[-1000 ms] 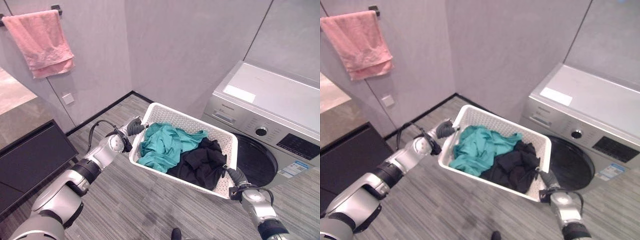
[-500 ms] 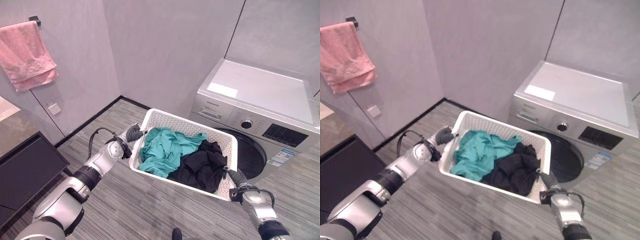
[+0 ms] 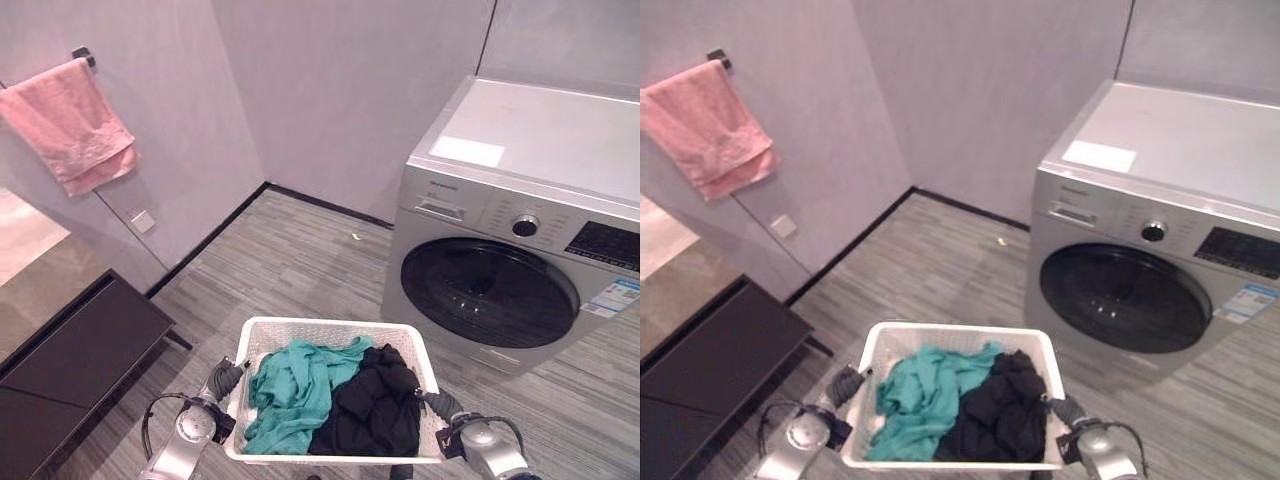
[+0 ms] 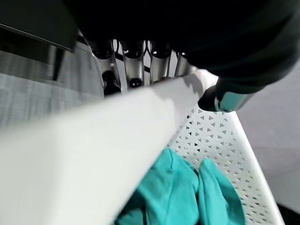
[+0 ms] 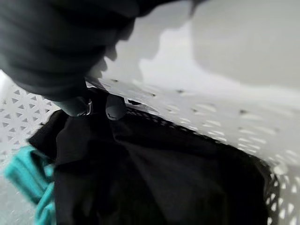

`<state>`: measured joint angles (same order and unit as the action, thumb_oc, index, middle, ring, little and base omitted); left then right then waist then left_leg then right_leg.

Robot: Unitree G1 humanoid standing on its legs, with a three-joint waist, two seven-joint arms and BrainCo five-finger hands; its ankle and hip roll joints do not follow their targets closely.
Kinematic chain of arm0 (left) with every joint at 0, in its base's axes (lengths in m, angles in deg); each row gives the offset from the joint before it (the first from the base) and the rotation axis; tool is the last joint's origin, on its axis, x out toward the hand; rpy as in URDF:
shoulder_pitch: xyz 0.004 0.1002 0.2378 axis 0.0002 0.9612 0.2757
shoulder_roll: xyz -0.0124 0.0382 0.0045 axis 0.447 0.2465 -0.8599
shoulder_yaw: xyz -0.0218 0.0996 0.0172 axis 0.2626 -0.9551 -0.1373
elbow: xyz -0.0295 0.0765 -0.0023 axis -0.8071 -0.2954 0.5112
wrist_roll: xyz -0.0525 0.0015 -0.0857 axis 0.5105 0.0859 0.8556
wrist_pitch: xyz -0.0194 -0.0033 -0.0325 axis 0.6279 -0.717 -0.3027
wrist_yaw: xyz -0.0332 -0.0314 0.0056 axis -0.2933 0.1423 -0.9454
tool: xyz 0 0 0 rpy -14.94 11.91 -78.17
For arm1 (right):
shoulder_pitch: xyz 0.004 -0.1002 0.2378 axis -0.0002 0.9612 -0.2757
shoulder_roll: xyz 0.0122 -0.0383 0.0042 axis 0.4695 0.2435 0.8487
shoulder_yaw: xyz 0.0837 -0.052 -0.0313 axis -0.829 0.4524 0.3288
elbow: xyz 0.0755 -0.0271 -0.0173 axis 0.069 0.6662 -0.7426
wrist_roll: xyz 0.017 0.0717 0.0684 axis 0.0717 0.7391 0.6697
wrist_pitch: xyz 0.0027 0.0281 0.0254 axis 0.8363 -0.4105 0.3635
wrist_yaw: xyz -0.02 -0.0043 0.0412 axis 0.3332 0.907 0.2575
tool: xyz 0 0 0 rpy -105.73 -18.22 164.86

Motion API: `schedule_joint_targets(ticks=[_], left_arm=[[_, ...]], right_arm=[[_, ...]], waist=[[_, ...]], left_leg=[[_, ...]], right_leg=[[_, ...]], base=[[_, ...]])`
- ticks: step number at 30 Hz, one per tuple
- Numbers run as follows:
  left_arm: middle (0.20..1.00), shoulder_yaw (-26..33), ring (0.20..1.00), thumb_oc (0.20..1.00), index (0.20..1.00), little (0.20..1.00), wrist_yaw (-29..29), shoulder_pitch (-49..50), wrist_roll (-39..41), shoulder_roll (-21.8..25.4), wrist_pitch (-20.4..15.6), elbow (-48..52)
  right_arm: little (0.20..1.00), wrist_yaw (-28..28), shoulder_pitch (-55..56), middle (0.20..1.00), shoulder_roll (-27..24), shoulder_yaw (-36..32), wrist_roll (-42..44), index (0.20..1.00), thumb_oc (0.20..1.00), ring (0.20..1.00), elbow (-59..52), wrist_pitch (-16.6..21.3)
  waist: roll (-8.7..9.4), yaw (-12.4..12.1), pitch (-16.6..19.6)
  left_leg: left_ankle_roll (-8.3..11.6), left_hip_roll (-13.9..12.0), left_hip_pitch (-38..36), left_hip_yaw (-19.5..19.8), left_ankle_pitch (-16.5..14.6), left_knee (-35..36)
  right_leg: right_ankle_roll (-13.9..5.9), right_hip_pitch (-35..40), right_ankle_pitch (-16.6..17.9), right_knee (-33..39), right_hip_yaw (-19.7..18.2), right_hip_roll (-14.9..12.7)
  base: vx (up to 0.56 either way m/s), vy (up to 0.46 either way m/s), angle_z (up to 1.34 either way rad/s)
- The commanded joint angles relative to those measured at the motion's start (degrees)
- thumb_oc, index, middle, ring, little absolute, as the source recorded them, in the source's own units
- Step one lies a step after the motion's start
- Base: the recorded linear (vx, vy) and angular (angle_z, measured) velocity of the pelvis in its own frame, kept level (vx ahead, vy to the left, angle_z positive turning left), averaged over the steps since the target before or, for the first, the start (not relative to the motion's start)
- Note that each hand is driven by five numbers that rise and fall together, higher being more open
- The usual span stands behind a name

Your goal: Grab the laundry basket,head to the washer,open it,put in the laundry and shut it.

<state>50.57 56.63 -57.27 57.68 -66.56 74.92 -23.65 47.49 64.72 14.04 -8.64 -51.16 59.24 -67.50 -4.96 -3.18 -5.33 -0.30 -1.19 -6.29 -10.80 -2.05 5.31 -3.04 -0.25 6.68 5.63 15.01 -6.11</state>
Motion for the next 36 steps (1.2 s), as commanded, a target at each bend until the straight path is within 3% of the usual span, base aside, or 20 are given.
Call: schedule_joint_targets(ticks=[1,8,16,18,22,27,30,34,36], left_arm=[[0.2,5.8,0.2,0.2,0.2,0.2,-3.6,-6.0,0.7,2.5,-3.4,3.1],[0.2,9.0,0.2,0.2,0.2,0.2,-4.2,-5.2,0.2,3.5,-3.9,4.6],[0.2,20.1,0.2,0.2,0.2,0.2,-6.6,-3.3,-1.4,5.4,-5.1,15.9],[0.2,21.9,0.2,0.2,0.2,0.2,-6.6,-2.4,-1.8,5.6,-5.2,17.7],[0.2,29.0,0.2,0.2,0.2,0.2,-6.4,1.8,-3.8,6.7,-5.7,25.0],[0.2,33.1,0.2,0.2,0.2,0.2,-3.9,4.0,-4.2,9.4,-5.9,30.6],[0.2,31.7,0.2,0.2,0.2,0.2,-4.1,-0.6,-3.8,12.9,-6.2,30.9],[0.2,24.8,0.2,0.2,0.2,0.2,-5.6,-13.5,-3.5,16.1,-5.8,28.0],[0.2,19.7,0.2,0.2,0.2,0.2,-6.1,-21.8,-1.9,17.5,-4.7,24.1]], right_arm=[[0.2,0.6,-4.3,0.2,-2.0,-5.6,0.3,0.2,0.2,0.2,-7.1,5.7],[0.2,0.4,-2.1,0.2,-3.9,-8.5,-1.7,0.2,0.2,0.2,-17.1,6.2],[0.2,-3.8,3.1,0.2,-7.9,-16.7,-2.0,0.2,0.2,0.2,-38.9,8.8],[0.2,-4.8,4.0,0.2,-8.4,-18.2,-1.9,0.2,0.2,0.2,-41.5,8.9],[0.2,-7.9,6.5,0.2,-10.5,-25.3,0.4,0.2,0.2,0.2,-50.3,9.6],[0.2,-9.1,6.8,0.2,-10.8,-31.5,2.8,0.2,0.2,0.2,-53.1,9.3],[0.2,-7.4,4.7,0.2,-11.4,-32.2,2.1,0.2,0.2,0.2,-50.5,8.8],[0.2,-3.6,-0.2,0.2,-12.2,-30.2,1.2,0.2,0.2,0.2,-45.8,8.3],[0.2,-1.3,-4.9,0.2,-13.7,-28.1,1.6,0.2,0.2,0.2,-42.0,7.7]], waist=[[1.9,0.8,0.4],[2.55,1.5,-1.7],[5.75,2.5,-5.9],[6.29,2.5,-6.1],[7.9,2.7,-6.0],[7.69,3.2,-4.2],[7.22,3.6,-3.6],[5.68,4.7,-2.9],[4.73,4.8,-3.0]], left_leg=[[1.83,-4.1,4.9,0.7,0.7,-0.3],[1.51,-4.1,6.4,0.1,0.3,-0.3],[0.12,-3.7,10.7,-1.7,0.2,-0.7],[-0.13,-3.5,11.1,-2.2,0.3,-0.9],[-1.41,-2.3,10.7,-3.4,-2.8,-4.0],[-2.95,-0.4,6.6,-4.3,-4.3,-2.8],[-3.89,0.5,4.8,-3.3,-4.6,-2.7],[-4.97,1.3,1.9,-1.4,-5.2,-2.4],[-5.57,1.3,0.2,-1.7,-5.3,-2.4]], right_leg=[[-3.44,4.3,-7.7,-0.6,-1.4,-4.3],[-4.05,1.5,-6.7,-0.6,-3.4,-4.4],[-5.0,-4.9,-4.0,-0.6,-7.1,-4.9],[-5.05,-5.4,-3.5,-0.6,-7.3,-5.2],[-5.89,-4.4,-2.1,-0.6,-7.1,-7.0],[-6.55,-3.0,-1.3,-2.8,-7.3,-8.3],[-6.26,-3.3,-2.0,-7.6,-8.7,-8.6],[-5.54,-4.1,-5.2,-15.4,-10.7,-6.7],[-4.91,-6.4,-5.7,-22.6,-9.0,-5.7]], base=[[0.0,0.026,0.03],[-0.04,0.04,-0.07],[-0.11,0.064,-0.22],[-0.06,0.088,-0.23],[-0.01,0.138,-0.14],[0.04,0.154,-0.14],[0.05,0.116,-0.01],[0.07,0.096,0.07],[0.04,0.066,0.07]])
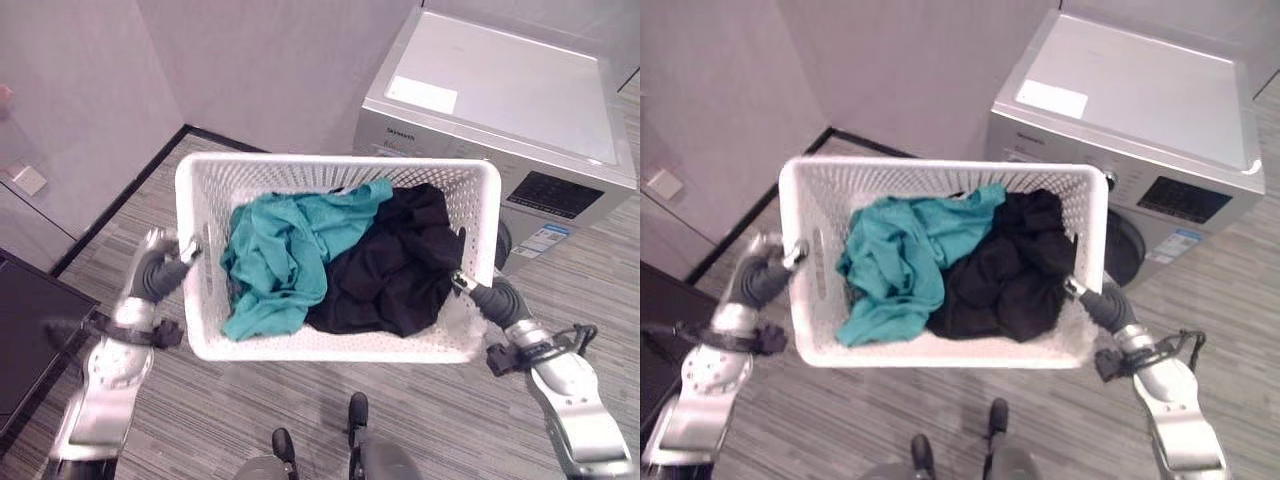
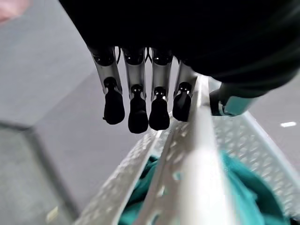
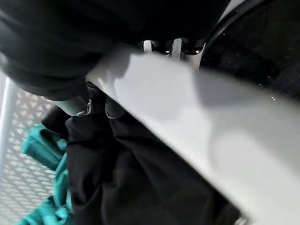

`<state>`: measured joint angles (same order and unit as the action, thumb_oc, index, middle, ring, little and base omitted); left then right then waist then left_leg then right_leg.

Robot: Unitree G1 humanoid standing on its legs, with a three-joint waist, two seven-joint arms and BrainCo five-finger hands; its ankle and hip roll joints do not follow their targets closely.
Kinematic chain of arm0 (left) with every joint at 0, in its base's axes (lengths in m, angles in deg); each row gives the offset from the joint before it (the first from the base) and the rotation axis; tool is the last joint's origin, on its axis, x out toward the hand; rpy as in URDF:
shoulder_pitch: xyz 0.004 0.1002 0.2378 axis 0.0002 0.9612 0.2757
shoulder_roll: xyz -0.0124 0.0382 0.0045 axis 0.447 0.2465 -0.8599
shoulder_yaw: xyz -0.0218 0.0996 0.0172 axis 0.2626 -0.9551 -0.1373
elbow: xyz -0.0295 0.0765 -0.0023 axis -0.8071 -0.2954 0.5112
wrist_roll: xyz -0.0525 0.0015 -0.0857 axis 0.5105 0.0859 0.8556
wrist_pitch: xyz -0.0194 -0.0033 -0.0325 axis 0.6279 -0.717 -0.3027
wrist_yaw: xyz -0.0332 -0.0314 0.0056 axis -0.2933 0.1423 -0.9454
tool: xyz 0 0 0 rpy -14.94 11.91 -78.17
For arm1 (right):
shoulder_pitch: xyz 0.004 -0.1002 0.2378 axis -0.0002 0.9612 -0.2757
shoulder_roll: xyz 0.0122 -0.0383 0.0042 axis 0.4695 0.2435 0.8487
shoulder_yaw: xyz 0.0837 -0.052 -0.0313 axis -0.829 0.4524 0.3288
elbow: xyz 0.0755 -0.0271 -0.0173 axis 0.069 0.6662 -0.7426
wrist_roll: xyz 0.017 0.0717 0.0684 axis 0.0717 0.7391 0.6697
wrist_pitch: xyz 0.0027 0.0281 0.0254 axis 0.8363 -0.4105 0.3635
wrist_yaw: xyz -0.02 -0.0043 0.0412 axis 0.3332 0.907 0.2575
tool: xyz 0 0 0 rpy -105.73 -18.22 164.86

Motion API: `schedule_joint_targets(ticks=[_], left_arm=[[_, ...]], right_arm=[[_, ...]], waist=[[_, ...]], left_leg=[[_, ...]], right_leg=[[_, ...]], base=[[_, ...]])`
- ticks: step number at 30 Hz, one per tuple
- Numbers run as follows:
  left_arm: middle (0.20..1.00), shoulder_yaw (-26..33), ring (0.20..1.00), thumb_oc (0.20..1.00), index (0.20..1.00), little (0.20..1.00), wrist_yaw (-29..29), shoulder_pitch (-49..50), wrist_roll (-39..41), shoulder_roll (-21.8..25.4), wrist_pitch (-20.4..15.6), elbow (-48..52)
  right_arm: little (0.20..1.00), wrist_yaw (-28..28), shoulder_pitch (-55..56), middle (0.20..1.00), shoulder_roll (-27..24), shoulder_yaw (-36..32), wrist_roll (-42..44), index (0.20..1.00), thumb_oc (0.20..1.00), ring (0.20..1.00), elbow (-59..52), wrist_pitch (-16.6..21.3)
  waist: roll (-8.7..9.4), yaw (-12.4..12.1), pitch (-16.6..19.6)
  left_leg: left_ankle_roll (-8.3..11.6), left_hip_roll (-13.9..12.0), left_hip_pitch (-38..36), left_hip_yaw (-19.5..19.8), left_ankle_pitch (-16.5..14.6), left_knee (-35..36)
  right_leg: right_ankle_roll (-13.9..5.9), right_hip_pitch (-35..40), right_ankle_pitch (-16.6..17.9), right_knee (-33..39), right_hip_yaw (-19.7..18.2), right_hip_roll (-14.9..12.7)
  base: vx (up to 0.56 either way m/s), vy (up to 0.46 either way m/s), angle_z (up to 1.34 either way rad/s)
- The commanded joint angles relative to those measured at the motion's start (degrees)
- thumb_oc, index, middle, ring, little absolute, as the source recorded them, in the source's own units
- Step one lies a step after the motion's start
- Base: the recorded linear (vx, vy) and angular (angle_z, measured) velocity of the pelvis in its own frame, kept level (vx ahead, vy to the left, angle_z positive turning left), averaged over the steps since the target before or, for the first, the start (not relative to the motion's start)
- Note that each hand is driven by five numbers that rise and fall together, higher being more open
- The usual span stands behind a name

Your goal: Grab the laundry basket,head to the washer,open it,put in the laundry and shut it.

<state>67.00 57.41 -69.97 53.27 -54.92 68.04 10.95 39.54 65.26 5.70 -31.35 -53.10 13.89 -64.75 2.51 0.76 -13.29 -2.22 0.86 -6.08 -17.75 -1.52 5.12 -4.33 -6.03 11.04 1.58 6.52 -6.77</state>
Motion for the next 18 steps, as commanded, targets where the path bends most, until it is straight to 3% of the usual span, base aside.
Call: schedule_joint_targets(ticks=[1,4,6,7,8,11,15,18], left_arm=[[0.2,3.0,0.2,0.2,0.2,0.2,-6.9,-9.7,2.6,6.0,2.1,-11.0],[0.2,-2.1,0.2,0.2,0.2,0.2,-6.0,-17.5,7.2,6.4,2.9,-16.0],[0.2,-5.8,0.2,0.2,0.2,0.2,-6.0,-23.1,10.0,7.4,3.4,-20.9],[0.2,-9.5,0.2,0.2,0.2,0.2,-6.2,-29.1,11.5,9.3,4.2,-25.1],[0.2,-9.9,0.2,0.2,0.2,0.2,-6.4,-29.8,11.6,9.4,4.0,-25.6],[0.2,-16.7,0.2,0.2,0.2,0.2,-6.0,-39.8,12.7,10.1,5.1,-32.8],[0.2,-21.8,0.2,0.2,0.2,0.2,-6.2,-45.9,14.1,8.3,5.3,-38.3],[0.2,-25.5,0.2,0.2,0.2,0.2,-6.5,-49.2,16.4,6.1,5.3,-43.9]], right_arm=[[0.2,6.8,-5.9,0.2,-5.5,-5.4,3.6,0.2,0.2,0.2,3.7,5.0],[0.2,8.7,-10.9,0.2,-7.6,-3.0,5.3,0.2,0.2,0.2,8.6,4.0],[0.2,9.7,-14.5,0.2,-10.8,-1.3,7.1,0.2,0.2,0.2,11.9,3.3],[0.2,10.6,-17.6,0.2,-14.2,-0.1,8.5,0.2,0.2,0.2,15.5,2.9],[0.2,10.6,-18.0,0.2,-14.4,-0.1,8.7,0.2,0.2,0.2,15.9,3.1],[0.2,12.4,-20.6,0.2,-19.7,-1.0,8.6,0.2,0.2,0.2,20.9,2.2],[0.2,14.1,-20.1,0.2,-22.5,-4.2,8.4,0.2,0.2,0.2,23.3,2.0],[0.2,15.6,-21.7,0.2,-23.9,-4.2,8.8,0.2,0.2,0.2,26.3,1.9]], waist=[[-2.75,0.8,4.7],[-3.37,1.2,4.7],[-3.71,1.7,5.2],[-3.62,1.8,5.0],[-3.78,1.7,4.9],[-3.4,2.8,5.1],[-2.8,3.8,5.2],[-2.34,3.9,6.1]], left_leg=[[-3.64,-0.8,0.1,5.3,-5.7,-2.1],[-3.77,-0.4,-1.9,4.8,-6.5,-1.9],[-3.49,-0.5,-3.0,4.5,-7.2,-1.7],[-3.04,-0.6,-3.4,4.0,-7.7,-2.3],[-3.07,-0.7,-3.4,4.1,-8.0,-2.4],[-1.74,-1.5,-3.8,4.8,-9.2,-4.3],[-0.75,-2.5,-3.6,6.0,-10.5,-6.9],[0.5,-3.9,-4.3,6.0,-10.8,-7.8]], right_leg=[[-3.57,-0.8,-10.2,-18.9,-0.5,-5.0],[-3.35,-3.1,-10.2,-19.7,1.2,-4.3],[-3.44,-3.9,-10.1,-17.0,1.7,-3.9],[-3.84,-4.7,-8.4,-13.5,2.8,-4.6],[-3.98,-4.4,-8.3,-13.2,3.0,-4.4],[-5.07,-3.6,-5.0,-5.7,3.4,-6.5],[-6.05,-2.9,-2.2,-4.1,1.1,-9.1],[-6.69,-1.6,-0.6,-3.0,2.2,-10.2]], base=[[0.08,0.047,-0.06],[0.07,0.0,-0.1],[0.14,-0.056,-0.03],[0.12,-0.064,0.02],[0.12,-0.088,-0.02],[0.15,-0.142,-0.01],[0.15,-0.179,-0.02],[0.22,-0.293,0.1]])
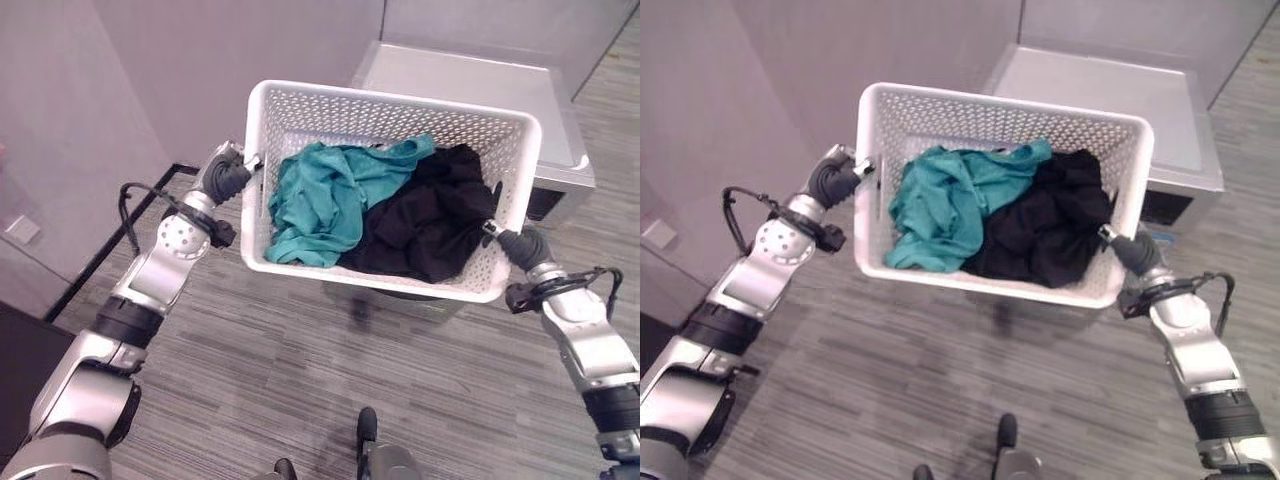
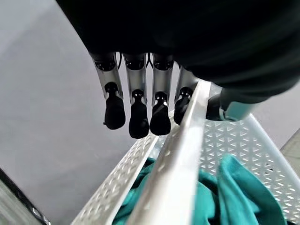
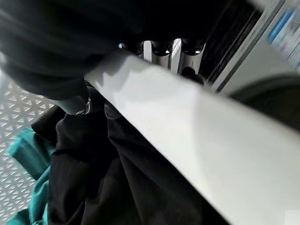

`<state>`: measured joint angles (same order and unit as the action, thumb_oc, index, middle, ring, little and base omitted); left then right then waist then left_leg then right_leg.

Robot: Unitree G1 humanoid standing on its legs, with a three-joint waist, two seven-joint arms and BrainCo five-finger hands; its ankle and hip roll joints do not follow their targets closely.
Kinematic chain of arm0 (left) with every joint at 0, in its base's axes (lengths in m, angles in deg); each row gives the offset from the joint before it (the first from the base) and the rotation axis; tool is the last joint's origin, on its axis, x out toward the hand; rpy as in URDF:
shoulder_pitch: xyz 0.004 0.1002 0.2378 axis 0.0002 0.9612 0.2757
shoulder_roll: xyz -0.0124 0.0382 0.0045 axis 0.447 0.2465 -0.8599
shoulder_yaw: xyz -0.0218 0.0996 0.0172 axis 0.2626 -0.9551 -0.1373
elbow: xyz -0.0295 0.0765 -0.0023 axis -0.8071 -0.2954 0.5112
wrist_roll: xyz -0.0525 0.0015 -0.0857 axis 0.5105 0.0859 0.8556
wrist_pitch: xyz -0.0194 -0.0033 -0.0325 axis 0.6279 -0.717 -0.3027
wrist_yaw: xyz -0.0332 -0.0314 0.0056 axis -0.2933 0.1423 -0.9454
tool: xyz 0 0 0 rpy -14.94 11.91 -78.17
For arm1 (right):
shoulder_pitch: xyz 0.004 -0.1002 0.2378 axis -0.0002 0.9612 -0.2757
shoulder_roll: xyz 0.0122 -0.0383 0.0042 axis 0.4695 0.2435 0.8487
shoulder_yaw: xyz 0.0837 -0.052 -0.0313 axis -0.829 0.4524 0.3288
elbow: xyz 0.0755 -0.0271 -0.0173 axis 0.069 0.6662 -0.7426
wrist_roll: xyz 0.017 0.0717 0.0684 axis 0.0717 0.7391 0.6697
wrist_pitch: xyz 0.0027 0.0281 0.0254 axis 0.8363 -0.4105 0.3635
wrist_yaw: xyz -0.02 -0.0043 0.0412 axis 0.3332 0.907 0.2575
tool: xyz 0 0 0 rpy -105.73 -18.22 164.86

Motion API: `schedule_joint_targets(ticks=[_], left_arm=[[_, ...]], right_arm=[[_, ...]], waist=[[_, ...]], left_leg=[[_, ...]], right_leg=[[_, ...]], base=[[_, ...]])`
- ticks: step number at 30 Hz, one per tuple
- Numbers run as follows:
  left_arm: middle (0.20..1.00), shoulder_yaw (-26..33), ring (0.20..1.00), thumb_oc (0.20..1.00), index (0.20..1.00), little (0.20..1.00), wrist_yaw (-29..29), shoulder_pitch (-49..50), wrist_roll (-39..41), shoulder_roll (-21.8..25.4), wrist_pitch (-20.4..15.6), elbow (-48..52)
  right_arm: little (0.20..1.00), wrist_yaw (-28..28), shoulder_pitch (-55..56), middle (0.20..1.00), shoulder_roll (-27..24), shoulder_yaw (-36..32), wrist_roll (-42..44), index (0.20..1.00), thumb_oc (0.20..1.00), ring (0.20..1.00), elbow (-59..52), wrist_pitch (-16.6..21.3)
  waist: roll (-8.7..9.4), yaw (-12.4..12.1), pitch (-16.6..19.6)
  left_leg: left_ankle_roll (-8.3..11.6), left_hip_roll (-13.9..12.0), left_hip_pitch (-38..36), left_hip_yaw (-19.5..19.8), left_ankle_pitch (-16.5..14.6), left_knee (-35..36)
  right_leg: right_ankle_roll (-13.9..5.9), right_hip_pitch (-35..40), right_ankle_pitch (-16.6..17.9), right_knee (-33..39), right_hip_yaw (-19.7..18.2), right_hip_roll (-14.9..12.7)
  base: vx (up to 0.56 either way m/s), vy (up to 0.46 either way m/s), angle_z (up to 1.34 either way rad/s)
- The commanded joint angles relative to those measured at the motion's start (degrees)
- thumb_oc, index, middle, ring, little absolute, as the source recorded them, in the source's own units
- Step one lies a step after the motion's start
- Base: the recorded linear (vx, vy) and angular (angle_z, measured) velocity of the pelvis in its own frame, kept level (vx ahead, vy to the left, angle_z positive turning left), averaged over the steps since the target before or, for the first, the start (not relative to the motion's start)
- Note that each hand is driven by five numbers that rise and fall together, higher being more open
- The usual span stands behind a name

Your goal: Grab the laundry basket,head to the washer,open it,put in the laundry and shut it.

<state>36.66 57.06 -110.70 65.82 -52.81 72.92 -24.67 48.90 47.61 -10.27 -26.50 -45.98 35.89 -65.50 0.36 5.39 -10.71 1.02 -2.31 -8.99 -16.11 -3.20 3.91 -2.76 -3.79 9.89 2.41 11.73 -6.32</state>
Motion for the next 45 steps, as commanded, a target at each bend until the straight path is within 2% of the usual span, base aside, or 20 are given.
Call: schedule_joint_targets(ticks=[1,4,7,8,12,16,18,22,25,26,27,30,31,33,34,38,39,40,41,45], left_arm=[[0.2,3.3,0.2,0.2,0.2,0.2,-6.3,-9.4,5.2,2.8,0.7,-11.3],[0.2,2.5,0.2,0.2,0.2,0.2,-6.3,-9.4,6.4,1.4,0.7,-13.4],[0.2,2.3,0.2,0.2,0.2,0.2,-6.8,-9.3,8.5,1.3,0.3,-14.8],[0.2,1.6,0.2,0.2,0.2,0.2,-7.2,-10.4,10.2,1.5,0.8,-16.0],[0.2,1.1,0.2,0.2,0.2,0.2,-8.2,-11.6,12.7,1.6,0.7,-16.6],[0.2,-1.7,0.2,0.2,0.2,0.2,-7.8,-14.0,13.0,-0.5,1.0,-19.5],[0.2,-2.5,0.2,0.2,0.2,0.2,-7.4,-14.9,12.8,-1.3,0.6,-20.0],[0.2,-4.2,0.2,0.2,0.2,0.2,-7.2,-15.9,12.7,-2.5,-0.3,-22.0],[0.2,-6.3,0.2,0.2,0.2,0.2,-7.0,-18.7,13.1,-2.9,-0.4,-25.8],[0.2,-7.4,0.2,0.2,0.2,0.2,-6.7,-19.5,13.1,-1.4,-0.4,-26.3],[0.2,-8.0,0.2,0.2,0.2,0.2,-6.8,-19.9,12.9,-1.2,-0.2,-26.9],[0.2,-9.0,0.2,0.2,0.2,0.2,-6.6,-20.8,12.3,-0.2,0.2,-28.0],[0.2,-10.2,0.2,0.2,0.2,0.2,-6.7,-22.3,12.0,-0.4,0.6,-29.8],[0.2,-11.0,0.2,0.2,0.2,0.2,-6.7,-23.6,12.0,-0.3,0.6,-31.7],[0.2,-12.5,0.2,0.2,0.2,0.2,-6.4,-25.4,11.4,-0.3,1.2,-33.0],[0.2,-14.3,0.2,0.2,0.2,0.2,-5.9,-28.1,10.5,-2.0,1.1,-36.3],[0.2,-15.2,0.2,0.2,0.2,0.2,-5.5,-29.1,9.6,-3.4,0.9,-36.8],[0.2,-16.3,0.2,0.2,0.2,0.2,-5.5,-30.2,8.4,-4.2,0.4,-38.0],[0.2,-16.2,0.2,0.2,0.2,0.2,-5.8,-30.2,7.9,-4.6,0.2,-38.3],[0.2,-16.3,0.2,0.2,0.2,0.2,-5.7,-29.5,7.5,-6.0,0.2,-37.1]], right_arm=[[0.2,7.0,-6.2,0.2,-8.4,-7.4,2.5,0.2,0.2,0.2,6.9,2.6],[0.2,7.1,-9.8,0.2,-9.3,-4.3,3.0,0.2,0.2,0.2,9.4,2.5],[0.2,7.7,-15.1,0.2,-9.6,0.4,4.0,0.2,0.2,0.2,12.0,2.8],[0.2,8.9,-18.8,0.2,-10.3,2.8,4.8,0.2,0.2,0.2,13.6,3.0],[0.2,10.1,-23.5,0.2,-12.2,6.4,5.5,0.2,0.2,0.2,17.1,2.5],[0.2,10.5,-27.5,0.2,-14.4,9.1,6.4,0.2,0.2,0.2,21.6,2.1],[0.2,9.9,-29.5,0.2,-16.1,10.8,6.7,0.2,0.2,0.2,24.0,2.4],[0.2,10.0,-34.0,0.2,-16.0,14.9,7.4,0.2,0.2,0.2,30.8,3.3],[0.2,9.9,-39.8,0.2,-13.2,20.2,6.6,0.2,0.2,0.2,37.2,2.1],[0.2,9.6,-39.8,0.2,-10.3,21.1,5.9,0.2,0.2,0.2,39.2,2.2],[0.2,9.3,-39.6,0.2,-8.8,21.3,5.8,0.2,0.2,0.2,40.3,1.9],[0.2,8.1,-41.8,0.2,-6.1,23.1,5.1,0.2,0.2,0.2,43.3,1.0],[0.2,7.3,-45.2,0.2,-3.9,25.0,5.2,0.2,0.2,0.2,46.8,0.3],[0.2,7.0,-47.3,0.2,-2.9,26.2,5.6,0.2,0.2,0.2,49.4,0.4],[0.2,6.3,-49.4,0.2,-2.0,27.2,5.3,0.2,0.2,0.2,51.7,-0.3],[0.2,5.3,-52.7,0.2,-2.1,29.1,5.7,0.2,0.2,0.2,57.2,-0.6],[0.2,4.4,-53.1,0.2,-3.0,29.8,5.3,0.2,0.2,0.2,59.1,-1.1],[0.2,3.0,-53.3,0.2,-4.8,30.6,4.0,0.2,0.2,0.2,61.4,-1.9],[0.2,2.9,-52.9,0.2,-5.7,30.7,3.3,0.2,0.2,0.2,61.3,-2.0],[0.2,1.4,-50.4,0.2,-8.5,31.3,1.3,0.2,0.2,0.2,60.0,-2.7]], waist=[[0.05,-0.9,4.7],[-0.12,-1.0,5.6],[-0.86,-1.0,5.5],[0.05,-2.0,4.4],[1.94,-3.2,2.3],[3.64,-3.8,1.9],[3.51,-5.2,2.0],[2.18,-7.2,2.2],[1.84,-8.3,3.8],[2.33,-9.7,4.4],[2.47,-9.9,4.5],[2.27,-9.8,4.2],[1.26,-9.0,3.6],[0.79,-9.0,3.1],[-0.21,-9.0,3.2],[-0.88,-8.7,2.9],[-0.99,-8.2,2.8],[-0.57,-7.0,2.7],[-0.34,-6.4,2.3],[1.33,-5.9,3.5]], left_leg=[[-1.97,-1.5,-2.5,4.2,-9.2,-6.5],[-0.64,-3.4,-3.2,3.7,-8.0,-7.6],[1.41,-7.9,-1.4,3.9,-2.3,-14.1],[1.43,-11.4,4.1,5.1,4.2,-27.1],[1.05,-15.5,13.5,9.9,9.1,-44.7],[0.11,-13.1,19.1,9.0,7.6,-40.1],[0.4,-6.6,20.9,9.6,4.9,-22.8],[1.63,0.2,23.2,11.3,10.9,-5.3],[0.08,0.4,22.3,7.8,9.6,-7.4],[-1.1,3.0,20.6,14.0,8.9,-7.3],[-1.8,3.6,19.0,14.6,7.9,-7.0],[-4.0,3.8,15.7,13.5,6.1,-6.7],[-5.44,3.3,13.1,13.0,5.1,-6.3],[-5.99,3.4,11.8,12.3,4.7,-6.2],[-6.57,3.2,9.3,12.5,3.8,-5.2],[-6.19,3.2,7.5,13.8,3.0,-4.4],[-5.44,2.8,7.6,14.6,1.7,-5.4],[-4.42,3.0,7.2,16.1,-0.2,-6.2],[-4.25,3.2,6.8,16.8,-0.7,-6.6],[-3.43,3.1,7.0,16.5,-2.5,-8.2]], right_leg=[[-8.21,-2.8,-1.0,-3.6,-1.8,-9.9],[-7.21,-1.8,-3.3,-3.4,-1.2,-8.0],[-4.45,-0.1,-6.6,-3.5,-0.5,-4.0],[-1.53,2.5,-8.5,-2.9,-0.1,-1.3],[2.34,7.2,-11.8,-0.7,-1.0,3.0],[2.84,8.8,-11.8,-0.1,-0.4,2.4],[1.47,10.6,-12.6,0.7,-1.0,2.6],[1.18,13.7,-14.4,1.3,-1.3,4.9],[0.6,15.9,-17.2,0.5,-2.9,5.7],[0.56,15.0,-18.1,-6.0,-4.1,5.6],[-0.37,14.6,-18.8,-10.1,-4.0,5.8],[-3.9,10.4,-15.5,-21.2,-4.8,5.0],[-6.41,5.7,-11.5,-31.1,-4.6,3.8],[-7.3,3.6,-10.7,-35.1,-3.8,2.5],[-7.08,1.9,-9.9,-37.0,-0.9,-0.9],[-4.53,0.5,-12.6,-30.6,0.8,-3.0],[-3.97,0.4,-12.8,-23.2,0.8,-4.0],[-5.15,0.1,-8.3,-12.5,-2.9,-5.8],[-5.56,-0.4,-6.3,-11.8,-5.5,-5.7],[-5.98,3.0,-6.7,-6.8,-4.0,-5.8]], base=[[0.22,-0.277,0.04],[0.19,-0.278,0.06],[0.16,-0.394,-0.16],[0.11,-0.489,-0.37],[0.21,-0.468,-0.42],[0.1,-0.054,-0.05],[0.26,0.071,0.13],[0.24,0.028,-0.1],[0.45,0.079,-0.33],[0.6,0.135,-0.88],[0.46,0.12,-1.09],[0.23,0.129,-0.94],[0.15,0.134,-0.93],[0.16,0.127,-0.35],[0.13,0.075,-0.11],[0.21,0.01,0.08],[0.31,-0.197,0.51],[0.36,-0.222,0.53],[0.24,-0.159,0.58],[0.18,-0.141,0.7]])
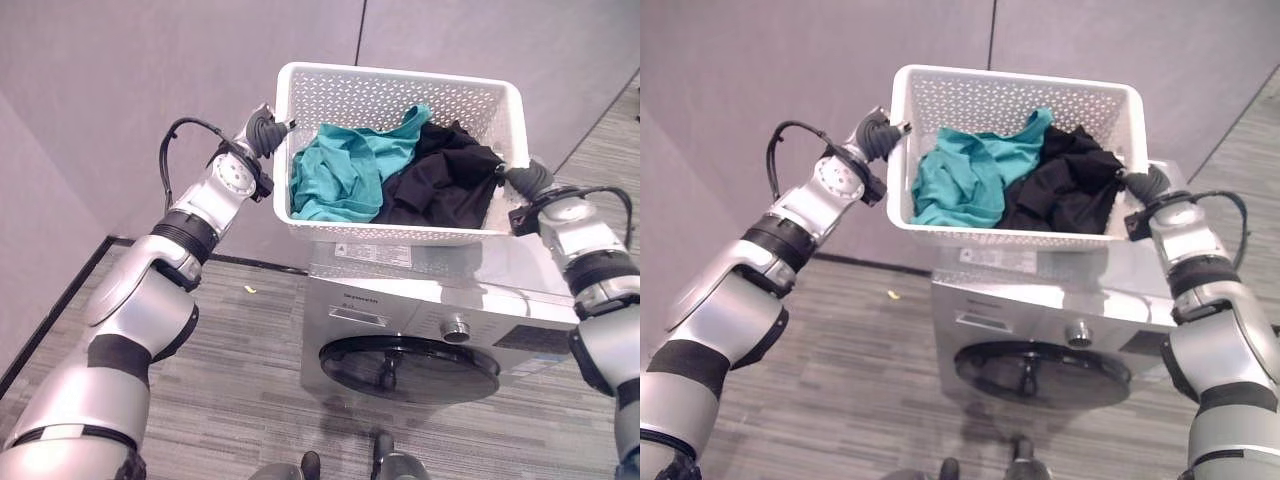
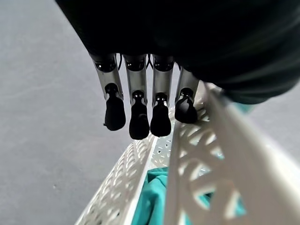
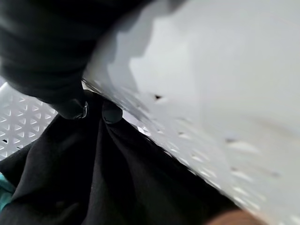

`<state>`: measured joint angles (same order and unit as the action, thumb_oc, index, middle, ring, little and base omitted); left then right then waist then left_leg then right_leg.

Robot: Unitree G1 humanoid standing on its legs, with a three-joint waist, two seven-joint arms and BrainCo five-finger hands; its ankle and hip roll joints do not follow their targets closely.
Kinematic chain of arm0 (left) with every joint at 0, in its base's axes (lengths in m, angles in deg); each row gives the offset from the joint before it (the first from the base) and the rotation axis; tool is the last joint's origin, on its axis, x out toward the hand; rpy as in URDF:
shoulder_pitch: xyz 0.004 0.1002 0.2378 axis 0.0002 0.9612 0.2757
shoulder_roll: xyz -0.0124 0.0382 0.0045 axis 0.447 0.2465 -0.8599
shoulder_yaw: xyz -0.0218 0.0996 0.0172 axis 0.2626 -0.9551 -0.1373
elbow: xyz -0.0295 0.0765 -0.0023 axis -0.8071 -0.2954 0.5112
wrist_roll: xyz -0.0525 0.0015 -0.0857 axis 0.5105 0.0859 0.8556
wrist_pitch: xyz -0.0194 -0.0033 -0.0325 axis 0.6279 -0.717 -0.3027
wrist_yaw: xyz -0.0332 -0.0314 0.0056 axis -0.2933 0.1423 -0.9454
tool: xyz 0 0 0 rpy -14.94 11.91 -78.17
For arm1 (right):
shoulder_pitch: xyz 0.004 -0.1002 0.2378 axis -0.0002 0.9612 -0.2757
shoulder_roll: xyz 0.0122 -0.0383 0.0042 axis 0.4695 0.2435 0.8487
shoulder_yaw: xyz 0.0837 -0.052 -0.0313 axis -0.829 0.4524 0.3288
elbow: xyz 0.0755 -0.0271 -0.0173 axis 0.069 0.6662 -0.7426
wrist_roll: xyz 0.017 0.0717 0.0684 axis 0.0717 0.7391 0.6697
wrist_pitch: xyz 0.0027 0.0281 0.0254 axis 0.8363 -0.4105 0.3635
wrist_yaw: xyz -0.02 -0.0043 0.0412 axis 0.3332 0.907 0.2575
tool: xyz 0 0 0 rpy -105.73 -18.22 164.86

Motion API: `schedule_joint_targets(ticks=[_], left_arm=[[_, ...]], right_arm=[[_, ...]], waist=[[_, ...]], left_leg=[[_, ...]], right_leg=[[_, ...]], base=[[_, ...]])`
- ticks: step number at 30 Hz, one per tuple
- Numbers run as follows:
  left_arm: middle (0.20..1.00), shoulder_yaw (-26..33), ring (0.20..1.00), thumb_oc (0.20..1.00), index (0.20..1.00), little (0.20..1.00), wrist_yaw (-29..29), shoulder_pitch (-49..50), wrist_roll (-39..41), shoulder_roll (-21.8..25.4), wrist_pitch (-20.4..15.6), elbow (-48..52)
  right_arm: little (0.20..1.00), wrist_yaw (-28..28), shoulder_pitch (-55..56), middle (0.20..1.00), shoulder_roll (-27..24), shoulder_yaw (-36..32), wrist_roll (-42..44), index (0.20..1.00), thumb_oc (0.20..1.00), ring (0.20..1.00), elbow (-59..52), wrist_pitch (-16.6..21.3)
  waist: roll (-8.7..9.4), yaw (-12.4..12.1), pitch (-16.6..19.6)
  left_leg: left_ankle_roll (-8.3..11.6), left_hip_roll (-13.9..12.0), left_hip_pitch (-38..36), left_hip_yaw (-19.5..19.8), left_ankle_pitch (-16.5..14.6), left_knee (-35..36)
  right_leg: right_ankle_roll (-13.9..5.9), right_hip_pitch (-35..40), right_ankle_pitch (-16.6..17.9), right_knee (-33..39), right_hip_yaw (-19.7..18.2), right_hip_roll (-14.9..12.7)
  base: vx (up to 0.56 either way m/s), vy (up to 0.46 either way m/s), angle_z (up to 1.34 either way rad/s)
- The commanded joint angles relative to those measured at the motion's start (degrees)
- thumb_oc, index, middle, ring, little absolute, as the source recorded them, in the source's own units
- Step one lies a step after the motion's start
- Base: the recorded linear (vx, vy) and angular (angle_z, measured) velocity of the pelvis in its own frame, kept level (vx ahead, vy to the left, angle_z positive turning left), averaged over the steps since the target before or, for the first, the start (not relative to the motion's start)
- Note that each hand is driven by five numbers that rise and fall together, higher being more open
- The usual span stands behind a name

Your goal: Grab the laundry basket,head to the washer,open it,put in the laundry and shut it.

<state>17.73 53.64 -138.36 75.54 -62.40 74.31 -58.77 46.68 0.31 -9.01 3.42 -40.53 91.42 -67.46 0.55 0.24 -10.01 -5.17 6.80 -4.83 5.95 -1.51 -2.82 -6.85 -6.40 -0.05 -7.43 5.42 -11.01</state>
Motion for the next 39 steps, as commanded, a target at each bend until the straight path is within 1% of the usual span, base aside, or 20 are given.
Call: schedule_joint_targets(ticks=[1,5,6,8,10,14,19,20,21,23,24,25,27,29,30,31,32,35,38,39], left_arm=[[0.2,2.7,0.2,0.2,0.2,0.2,-2.3,-1.1,-2.4,3.4,-1.2,-2.1],[0.2,2.9,0.2,0.2,0.2,0.2,-1.7,0.6,-2.5,3.2,-1.3,-1.2],[0.2,2.9,0.2,0.2,0.2,0.2,-1.5,0.9,-2.7,3.1,-1.3,-1.4],[0.2,2.8,0.2,0.2,0.2,0.2,-1.1,1.2,-2.9,3.0,-1.3,-1.2],[0.2,3.1,0.2,0.2,0.2,0.2,-0.1,2.2,-3.1,4.0,-1.2,0.6],[0.2,3.4,0.2,0.2,0.2,0.2,0.6,2.8,-3.9,5.1,-1.0,1.7],[0.2,4.9,0.2,0.2,0.2,0.2,2.2,4.3,-6.2,9.5,0.1,6.1],[0.2,4.8,0.2,0.2,0.2,0.2,2.2,4.3,-6.2,9.5,0.2,6.2],[0.2,5.8,0.2,0.2,0.2,0.2,2.7,5.0,-7.5,12.6,0.8,9.5],[0.2,7.5,0.2,0.2,0.2,0.2,3.5,6.6,-9.6,16.2,1.6,13.8],[0.2,8.3,0.2,0.2,0.2,0.2,3.8,7.2,-10.8,18.1,1.9,15.9],[0.2,9.5,0.2,0.2,0.2,0.2,4.3,8.4,-12.0,20.1,2.3,19.5],[0.2,12.6,0.2,0.2,0.2,0.2,5.9,11.7,-12.9,24.0,2.7,26.2],[0.2,16.0,0.2,0.2,0.2,0.2,7.7,15.8,-12.9,27.1,2.7,33.0],[0.2,18.1,0.2,0.2,0.2,0.2,8.6,18.2,-12.8,28.6,2.5,35.8],[0.2,18.2,0.2,0.2,0.2,0.2,8.7,18.2,-12.8,28.4,2.6,36.0],[0.2,20.9,0.2,0.2,0.2,0.2,10.3,21.5,-12.7,31.1,1.9,40.7],[0.2,23.9,0.2,0.2,0.2,0.2,12.0,25.3,-12.8,31.1,1.9,44.4],[0.2,24.8,0.2,0.2,0.2,0.2,12.3,26.7,-12.9,29.8,2.1,45.0],[0.2,24.7,0.2,0.2,0.2,0.2,12.7,27.6,-12.6,28.2,2.5,45.0]], right_arm=[[0.2,3.3,-2.2,0.2,-10.7,1.4,-4.6,0.2,0.2,0.2,4.1,-0.8],[0.2,2.2,0.4,0.2,-15.7,0.4,-5.4,0.2,0.2,0.2,4.3,-1.1],[0.2,1.5,1.2,0.2,-18.5,0.0,-5.6,0.2,0.2,0.2,5.0,-0.9],[0.2,0.5,1.9,0.2,-21.0,0.1,-5.8,0.2,0.2,0.2,5.7,-0.9],[0.2,-2.7,5.0,0.2,-26.1,-0.1,-7.5,0.2,0.2,0.2,5.1,-1.1],[0.2,-4.0,8.5,0.2,-28.7,-1.3,-9.2,0.2,0.2,0.2,3.8,-0.8],[0.2,-8.0,19.4,0.2,-32.7,-6.6,-12.5,0.2,0.2,0.2,-7.8,-1.2],[0.2,-8.0,20.0,0.2,-32.7,-7.1,-12.5,0.2,0.2,0.2,-8.1,-1.2],[0.2,-9.7,23.9,0.2,-35.4,-9.8,-13.8,0.2,0.2,0.2,-15.4,-1.8],[0.2,-11.5,33.5,0.2,-37.7,-17.4,-14.5,0.2,0.2,0.2,-22.3,-1.8],[0.2,-12.2,36.4,0.2,-38.4,-19.4,-14.3,0.2,0.2,0.2,-24.9,-1.7],[0.2,-13.2,43.7,0.2,-38.7,-25.8,-14.0,0.2,0.2,0.2,-28.1,-1.7],[0.2,-14.6,52.2,0.2,-38.5,-32.8,-13.1,0.2,0.2,0.2,-31.5,-1.5],[0.2,-16.3,62.2,0.2,-38.0,-41.5,-12.5,0.2,0.2,0.2,-34.2,-1.5],[0.2,-17.0,66.1,0.2,-37.9,-44.8,-12.1,0.2,0.2,0.2,-34.7,-1.4],[0.2,-17.1,67.1,0.2,-37.9,-45.8,-12.1,0.2,0.2,0.2,-35.0,-1.5],[0.2,-18.7,72.5,0.2,-37.3,-49.9,-11.6,0.2,0.2,0.2,-35.0,-1.4],[0.2,-19.9,77.1,0.2,-36.4,-53.2,-12.3,0.2,0.2,0.2,-33.8,-1.5],[0.2,-20.1,75.9,0.2,-35.5,-52.0,-12.6,0.2,0.2,0.2,-32.2,-1.5],[0.2,-19.9,74.0,0.2,-34.4,-50.2,-13.1,0.2,0.2,0.2,-30.9,-1.8]], waist=[[1.19,-0.6,3.2],[1.63,0.3,4.5],[1.86,0.6,4.9],[2.01,0.8,5.2],[2.23,1.2,5.7],[2.27,1.4,5.9],[2.1,2.0,6.1],[2.14,1.9,6.1],[2.03,2.4,6.2],[2.14,2.8,6.3],[2.21,3.2,6.4],[2.54,3.0,6.4],[3.35,3.1,6.4],[3.76,2.3,6.4],[4.06,2.0,6.4],[3.98,1.8,6.4],[4.56,1.6,6.3],[4.68,0.7,6.0],[4.43,0.3,5.9],[4.17,0.1,5.7]], left_leg=[[2.99,-6.3,2.7,-5.1,-4.3,-1.3],[4.31,-7.9,1.8,-3.8,-4.2,0.3],[4.98,-8.8,1.5,-3.5,-3.9,1.3],[5.57,-9.7,0.9,-3.2,-3.2,2.8],[6.41,-11.0,-0.2,-3.6,-2.5,4.9],[6.82,-11.7,-0.8,-4.0,-2.4,5.5],[7.06,-12.5,-2.0,-5.3,-2.7,5.9],[7.06,-12.5,-2.0,-5.3,-2.7,5.9],[7.09,-12.7,-2.3,-5.8,-2.8,6.1],[7.09,-12.9,-2.6,-6.1,-3.0,6.2],[7.09,-13.0,-2.8,-6.3,-3.1,6.3],[7.06,-13.0,-2.9,-6.4,-3.2,6.4],[7.03,-12.9,-2.9,-6.5,-3.0,6.5],[7.09,-13.3,-3.5,-6.5,-3.8,6.6],[7.08,-13.4,-3.5,-6.5,-3.9,6.6],[7.08,-13.4,-3.5,-6.5,-3.9,6.6],[7.09,-13.4,-3.7,-6.5,-4.1,6.6],[7.06,-13.4,-3.9,-6.6,-4.2,6.8],[6.97,-13.4,-4.3,-6.6,-4.3,7.0],[6.87,-13.3,-4.4,-6.5,-4.3,7.1]], right_leg=[[-1.75,6.1,2.9,3.6,3.1,-0.7],[-1.18,8.3,2.0,6.4,5.2,0.9],[-0.82,8.7,1.5,7.3,5.7,1.6],[-0.47,9.1,1.2,8.1,6.1,2.3],[-0.14,9.7,0.7,9.0,6.5,3.2],[0.06,10.0,0.6,9.6,6.5,3.7],[0.28,10.4,0.2,9.8,6.0,4.4],[0.28,10.4,0.2,9.8,6.0,4.4],[0.25,10.4,0.1,9.9,5.8,4.6],[0.18,10.4,0.0,9.9,5.7,4.7],[0.11,10.4,0.0,9.8,5.7,4.7],[0.04,10.4,-0.1,9.8,5.6,4.8],[0.01,10.2,0.1,9.7,5.6,4.7],[-0.12,10.6,-0.3,9.7,5.6,5.0],[-0.14,10.7,-0.4,9.6,5.6,4.9],[-0.14,10.7,-0.4,9.6,5.6,4.9],[-0.13,10.7,-0.5,9.4,5.7,4.9],[-0.1,10.8,-0.7,9.2,5.7,4.7],[-0.04,10.9,-0.8,9.1,5.6,4.6],[-0.01,11.1,-0.8,9.3,5.7,4.5]], base=[[0.16,-0.147,0.38],[0.14,-0.153,0.17],[0.12,-0.156,0.21],[0.11,-0.14,0.25],[0.11,-0.124,0.0],[0.04,-0.045,-0.12],[0.03,-0.008,-0.08],[0.03,0.016,-0.1],[0.0,0.023,-0.17],[0.03,0.027,-0.18],[0.05,0.018,-0.07],[0.0,0.016,-0.06],[0.01,0.004,-0.04],[0.05,-0.007,-0.05],[0.01,-0.005,-0.09],[0.02,0.007,-0.13],[0.01,0.008,-0.12],[0.0,0.003,-0.03],[0.0,0.0,0.0],[0.0,0.0,0.0]])
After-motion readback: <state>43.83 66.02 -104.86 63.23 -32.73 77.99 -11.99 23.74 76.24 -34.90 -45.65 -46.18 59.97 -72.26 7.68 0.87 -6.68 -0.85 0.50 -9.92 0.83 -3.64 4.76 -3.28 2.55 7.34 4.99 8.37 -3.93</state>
